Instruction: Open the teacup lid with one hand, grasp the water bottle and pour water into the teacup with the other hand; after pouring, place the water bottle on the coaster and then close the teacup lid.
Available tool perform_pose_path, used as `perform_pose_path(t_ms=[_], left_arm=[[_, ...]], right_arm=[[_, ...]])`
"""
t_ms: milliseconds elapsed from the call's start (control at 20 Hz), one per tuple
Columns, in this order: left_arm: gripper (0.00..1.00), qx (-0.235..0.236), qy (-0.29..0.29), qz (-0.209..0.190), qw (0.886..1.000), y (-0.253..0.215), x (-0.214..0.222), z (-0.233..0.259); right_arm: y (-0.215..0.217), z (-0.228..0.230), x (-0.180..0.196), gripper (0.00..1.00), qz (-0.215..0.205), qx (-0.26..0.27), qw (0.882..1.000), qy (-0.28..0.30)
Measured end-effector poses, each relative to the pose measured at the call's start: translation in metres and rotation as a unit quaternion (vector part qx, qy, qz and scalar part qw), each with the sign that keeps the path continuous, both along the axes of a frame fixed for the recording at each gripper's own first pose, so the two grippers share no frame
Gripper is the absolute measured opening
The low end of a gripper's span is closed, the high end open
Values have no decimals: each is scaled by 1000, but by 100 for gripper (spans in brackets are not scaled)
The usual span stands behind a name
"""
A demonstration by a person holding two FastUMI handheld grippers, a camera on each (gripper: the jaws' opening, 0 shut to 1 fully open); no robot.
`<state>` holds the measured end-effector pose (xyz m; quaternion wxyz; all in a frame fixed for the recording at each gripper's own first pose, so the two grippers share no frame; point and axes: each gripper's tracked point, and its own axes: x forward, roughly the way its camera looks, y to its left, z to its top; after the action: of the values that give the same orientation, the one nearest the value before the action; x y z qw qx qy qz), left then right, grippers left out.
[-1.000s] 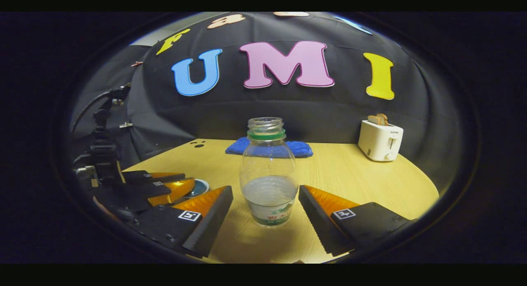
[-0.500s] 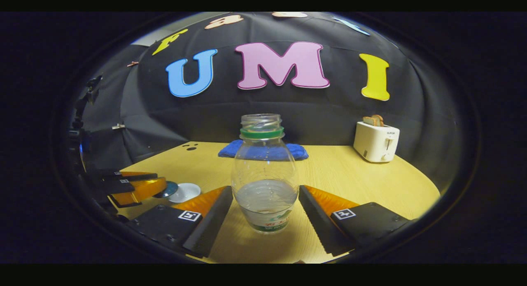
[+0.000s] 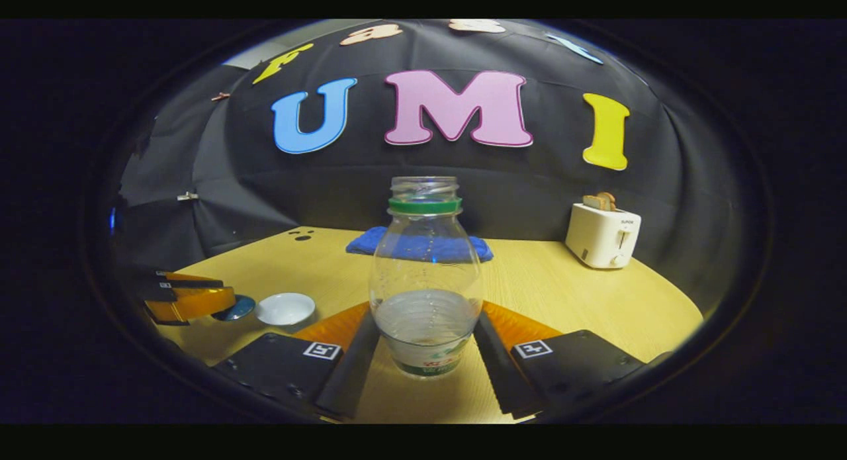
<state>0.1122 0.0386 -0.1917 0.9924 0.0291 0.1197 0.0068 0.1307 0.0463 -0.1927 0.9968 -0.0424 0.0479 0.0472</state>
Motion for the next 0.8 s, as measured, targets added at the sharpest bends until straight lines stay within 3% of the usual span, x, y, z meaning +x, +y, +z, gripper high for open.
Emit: perform_pose_path(t_ms=[100, 450, 600, 800], left_arm=[[23, 0, -3, -4, 1000, 1, 0, 2], [27, -17, -16, 2, 1000, 15, -1, 6], [23, -24, -22, 7, 999, 24, -6, 10], [27, -25, -26, 15, 999, 40, -16, 15]], right_arm=[[0, 0, 0, 77, -2, 1, 1000, 4], [4, 1, 5, 73, -4, -26, 999, 32], [-9, 9, 9, 72, -16, -99, 995, 27], [-19, 12, 13, 72, -16, -204, 978, 33]])
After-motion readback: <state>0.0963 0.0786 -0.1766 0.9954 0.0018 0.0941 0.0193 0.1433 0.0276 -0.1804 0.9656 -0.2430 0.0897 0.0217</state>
